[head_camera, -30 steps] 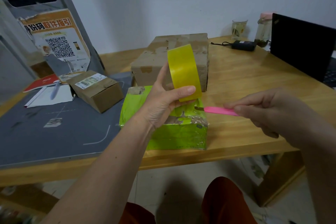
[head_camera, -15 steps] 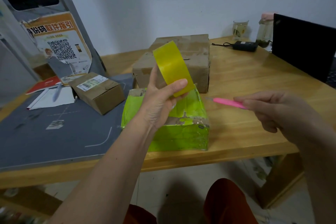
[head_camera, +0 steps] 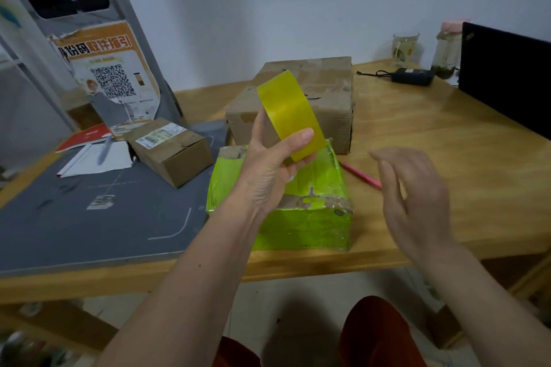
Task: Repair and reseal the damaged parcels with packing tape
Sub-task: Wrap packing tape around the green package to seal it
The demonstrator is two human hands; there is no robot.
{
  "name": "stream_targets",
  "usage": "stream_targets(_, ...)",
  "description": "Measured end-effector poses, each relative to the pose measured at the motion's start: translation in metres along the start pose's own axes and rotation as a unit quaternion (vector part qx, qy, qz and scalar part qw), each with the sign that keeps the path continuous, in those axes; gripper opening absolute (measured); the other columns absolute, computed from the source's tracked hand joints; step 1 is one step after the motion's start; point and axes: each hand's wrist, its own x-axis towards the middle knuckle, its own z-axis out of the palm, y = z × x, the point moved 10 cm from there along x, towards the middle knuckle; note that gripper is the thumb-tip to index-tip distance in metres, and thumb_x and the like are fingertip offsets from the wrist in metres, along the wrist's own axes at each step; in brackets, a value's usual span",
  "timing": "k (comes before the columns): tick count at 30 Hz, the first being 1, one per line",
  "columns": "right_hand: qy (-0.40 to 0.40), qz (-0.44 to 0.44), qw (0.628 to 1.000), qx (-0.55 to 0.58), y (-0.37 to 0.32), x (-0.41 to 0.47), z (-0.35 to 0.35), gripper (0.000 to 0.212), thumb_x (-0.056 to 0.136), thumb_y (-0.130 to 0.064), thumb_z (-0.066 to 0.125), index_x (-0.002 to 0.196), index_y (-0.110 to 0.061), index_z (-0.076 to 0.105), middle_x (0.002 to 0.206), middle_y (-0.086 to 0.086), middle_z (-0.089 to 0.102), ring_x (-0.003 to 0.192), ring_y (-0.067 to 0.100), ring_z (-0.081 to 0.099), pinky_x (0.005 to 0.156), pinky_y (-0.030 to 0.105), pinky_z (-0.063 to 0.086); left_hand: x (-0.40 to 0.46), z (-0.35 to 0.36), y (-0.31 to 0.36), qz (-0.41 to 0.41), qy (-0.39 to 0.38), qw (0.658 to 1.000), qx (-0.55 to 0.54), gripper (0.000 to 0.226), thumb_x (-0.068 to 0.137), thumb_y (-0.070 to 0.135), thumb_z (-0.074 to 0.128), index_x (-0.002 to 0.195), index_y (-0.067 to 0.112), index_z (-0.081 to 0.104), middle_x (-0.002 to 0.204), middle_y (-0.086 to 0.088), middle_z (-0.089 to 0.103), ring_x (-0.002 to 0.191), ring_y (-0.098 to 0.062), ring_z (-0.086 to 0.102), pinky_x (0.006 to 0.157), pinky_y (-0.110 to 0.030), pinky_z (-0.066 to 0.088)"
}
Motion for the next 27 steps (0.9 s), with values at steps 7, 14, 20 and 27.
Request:
stream_targets(7, -0.157, -0.203, 0.962, -0.091, -0.070, -0.050, 0.055, 0.032, 0.099, -0.014, 0.045, 0.122, 0.001, 0.063, 0.128, 0.017, 0.060, 0.123, 0.027, 0.056, 0.105, 0.043, 0.042, 0.003, 0.000, -0.001, -0.002, -0.004, 1.000, 0.003, 0.102, 0.056, 0.016, 0.083, 0.147, 0.020, 0.036, 0.093, 0.002, 0.074, 0.092, -0.021, 0.071, 0.086, -0.041, 0.057)
stream_targets(14, -0.359, -0.110, 0.896, -0.235, -0.067, -0.021, 0.113, 0.063, 0.087, -0.043, 0.052, 0.126, 0.007, 0.055, 0.129, 0.026, 0.057, 0.124, 0.036, 0.053, 0.108, 0.043, 0.037, 0.004, -0.001, -0.002, -0.002, 0.007, 1.000, 0.030, 0.093, 0.064, 0.011, 0.079, 0.147, 0.022, 0.038, 0.098, 0.000, 0.074, 0.095, -0.022, 0.070, 0.091, -0.043, 0.055)
stream_targets(20, -0.459, -0.137, 0.858, -0.188, -0.076, -0.027, 0.109, 0.089, 0.093, -0.056, 0.043, 0.152, -0.005, 0.000, 0.160, 0.013, -0.004, 0.148, 0.021, -0.006, 0.118, 0.032, -0.006, 0.002, -0.006, -0.001, 0.004, 0.015, 1.000, 0.013, 0.086, 0.069, 0.012, 0.074, 0.146, 0.023, 0.038, 0.097, 0.003, 0.075, 0.096, -0.021, 0.071, 0.088, -0.040, 0.057)
stream_targets(27, -0.552, -0.089, 0.812, -0.168, -0.070, -0.020, 0.135, 0.104, 0.085, -0.072, 0.039, 0.152, -0.006, -0.003, 0.160, 0.012, -0.009, 0.148, 0.022, -0.010, 0.121, 0.038, 0.000, 0.006, -0.007, 0.008, 0.036, 0.033, 0.998, 0.031, 0.099, 0.061, 0.017, 0.083, 0.148, 0.023, 0.036, 0.097, 0.004, 0.074, 0.097, -0.018, 0.070, 0.088, -0.039, 0.056)
